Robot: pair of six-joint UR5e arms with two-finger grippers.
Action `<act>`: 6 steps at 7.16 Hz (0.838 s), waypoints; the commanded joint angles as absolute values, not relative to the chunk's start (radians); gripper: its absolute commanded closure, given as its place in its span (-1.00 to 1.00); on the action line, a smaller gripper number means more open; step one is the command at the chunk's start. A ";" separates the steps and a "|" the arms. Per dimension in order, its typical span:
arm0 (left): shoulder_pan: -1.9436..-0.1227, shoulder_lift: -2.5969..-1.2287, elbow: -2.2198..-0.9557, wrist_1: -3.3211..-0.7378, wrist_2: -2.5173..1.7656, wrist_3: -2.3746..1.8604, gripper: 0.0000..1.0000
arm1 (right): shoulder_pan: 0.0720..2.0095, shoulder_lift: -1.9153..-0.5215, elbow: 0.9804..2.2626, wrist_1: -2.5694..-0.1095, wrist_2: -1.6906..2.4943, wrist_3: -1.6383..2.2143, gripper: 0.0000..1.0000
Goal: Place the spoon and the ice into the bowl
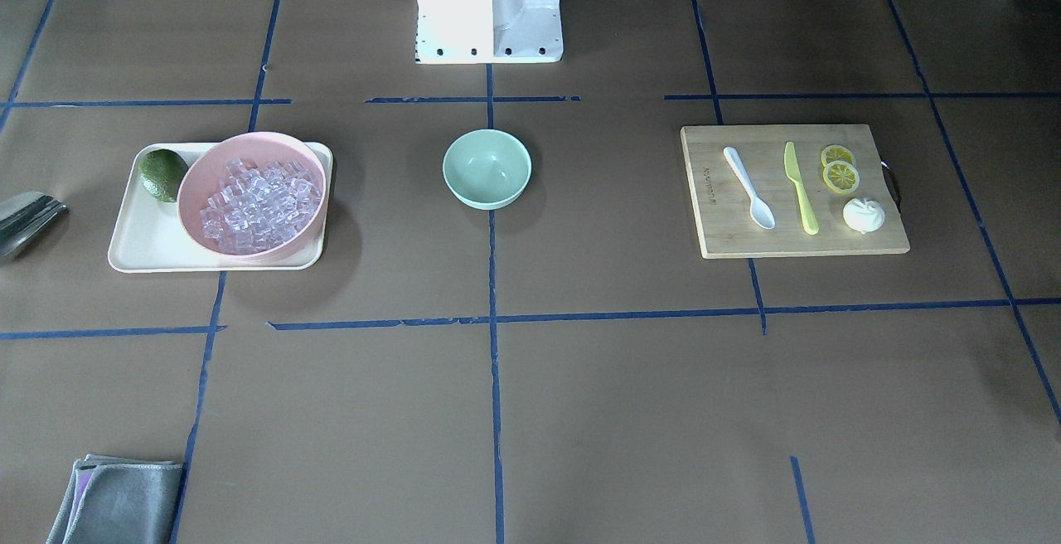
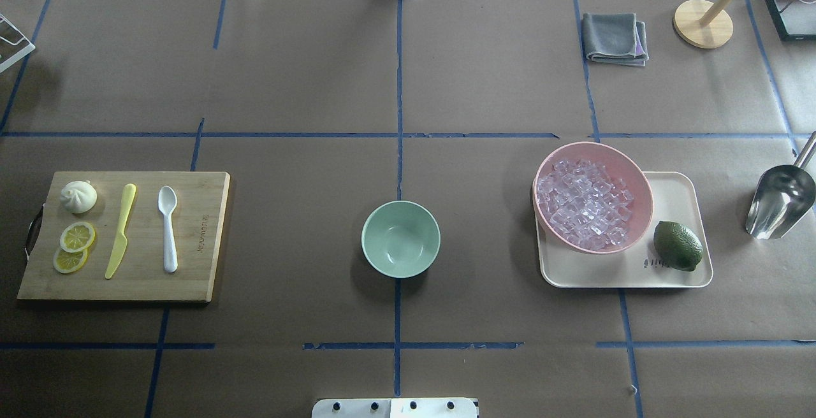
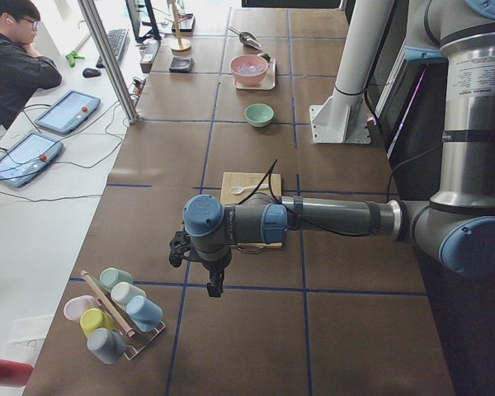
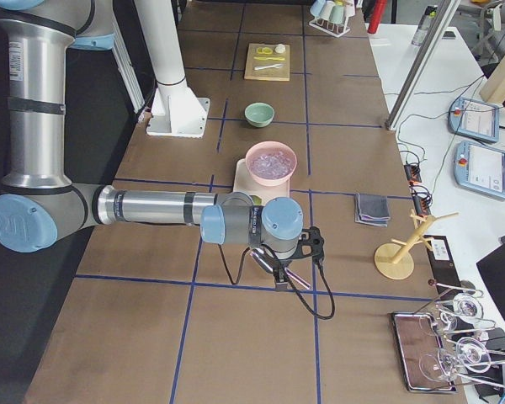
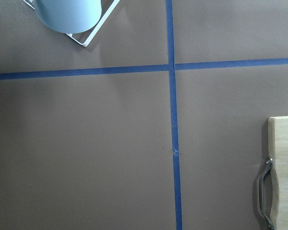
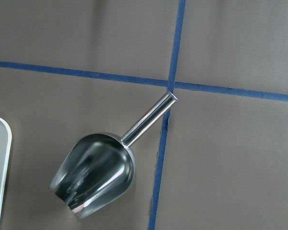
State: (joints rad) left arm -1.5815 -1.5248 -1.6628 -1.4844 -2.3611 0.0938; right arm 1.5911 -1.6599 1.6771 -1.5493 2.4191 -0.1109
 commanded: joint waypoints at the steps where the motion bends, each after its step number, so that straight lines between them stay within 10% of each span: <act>1: -1.582 -1.525 -1.667 -1.486 -2.361 0.094 -1.00 | 1.597 -1.658 1.683 -1.549 2.419 -0.098 -0.99; 6: -1.534 -1.526 -1.855 -1.482 -2.362 -0.087 -1.00 | 1.601 -1.657 1.697 -1.549 2.419 -0.094 -0.99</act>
